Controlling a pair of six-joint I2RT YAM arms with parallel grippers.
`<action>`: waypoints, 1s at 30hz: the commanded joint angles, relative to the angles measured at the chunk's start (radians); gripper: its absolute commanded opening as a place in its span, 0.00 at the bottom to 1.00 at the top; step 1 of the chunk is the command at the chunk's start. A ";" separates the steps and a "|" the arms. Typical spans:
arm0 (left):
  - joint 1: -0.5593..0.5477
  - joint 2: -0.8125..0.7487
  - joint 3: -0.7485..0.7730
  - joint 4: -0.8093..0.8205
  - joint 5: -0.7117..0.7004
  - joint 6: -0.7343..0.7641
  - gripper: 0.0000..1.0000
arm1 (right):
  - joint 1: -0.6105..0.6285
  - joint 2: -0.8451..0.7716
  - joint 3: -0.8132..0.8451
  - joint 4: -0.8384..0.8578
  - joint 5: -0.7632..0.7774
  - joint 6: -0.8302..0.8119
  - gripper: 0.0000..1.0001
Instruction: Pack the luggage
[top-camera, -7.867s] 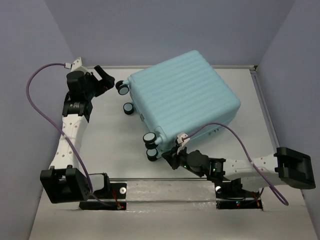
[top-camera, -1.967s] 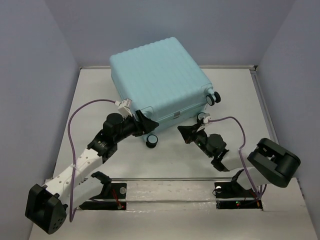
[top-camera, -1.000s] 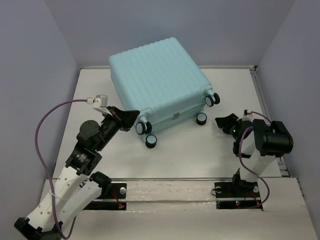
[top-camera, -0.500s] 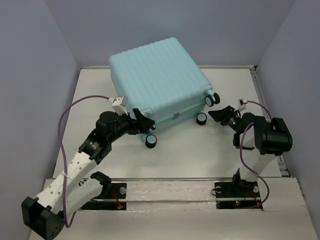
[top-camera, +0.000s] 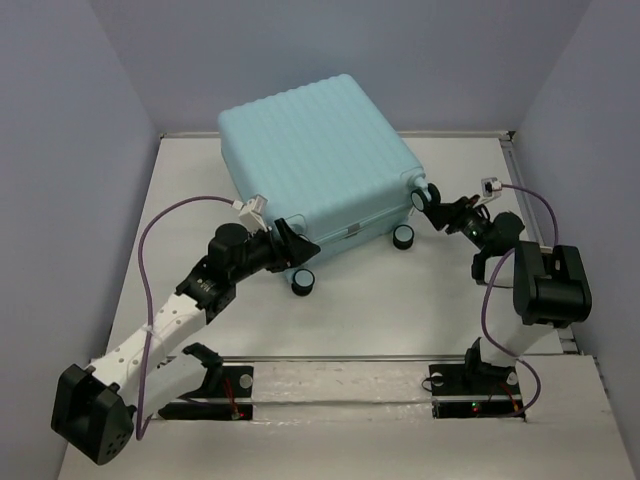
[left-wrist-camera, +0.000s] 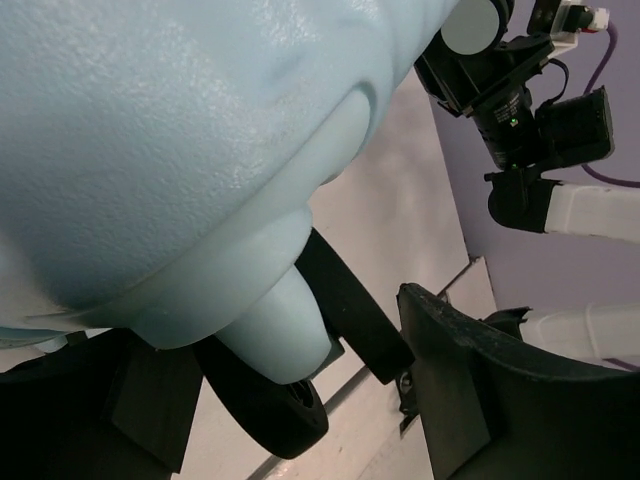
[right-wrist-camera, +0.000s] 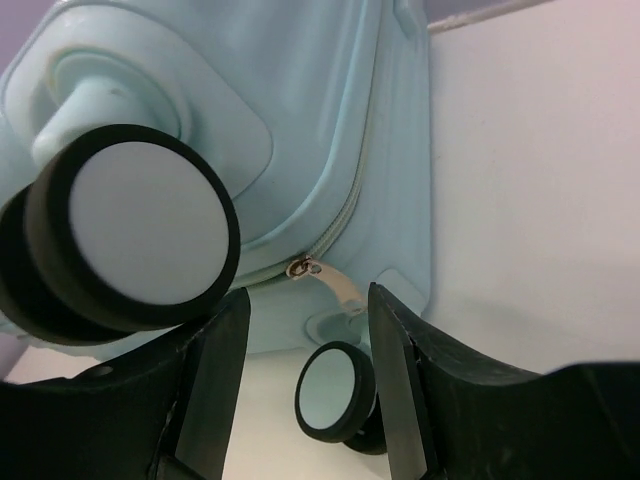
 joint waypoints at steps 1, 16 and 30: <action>-0.007 0.010 -0.023 0.276 -0.017 -0.103 0.75 | 0.004 -0.057 0.077 -0.032 -0.013 -0.130 0.57; -0.005 -0.294 -0.007 0.178 -0.304 -0.074 0.06 | 0.004 0.122 0.181 0.145 -0.219 0.026 0.62; -0.004 -0.237 0.025 0.004 -0.247 0.016 0.51 | 0.004 0.217 0.339 -0.029 -0.222 -0.081 0.59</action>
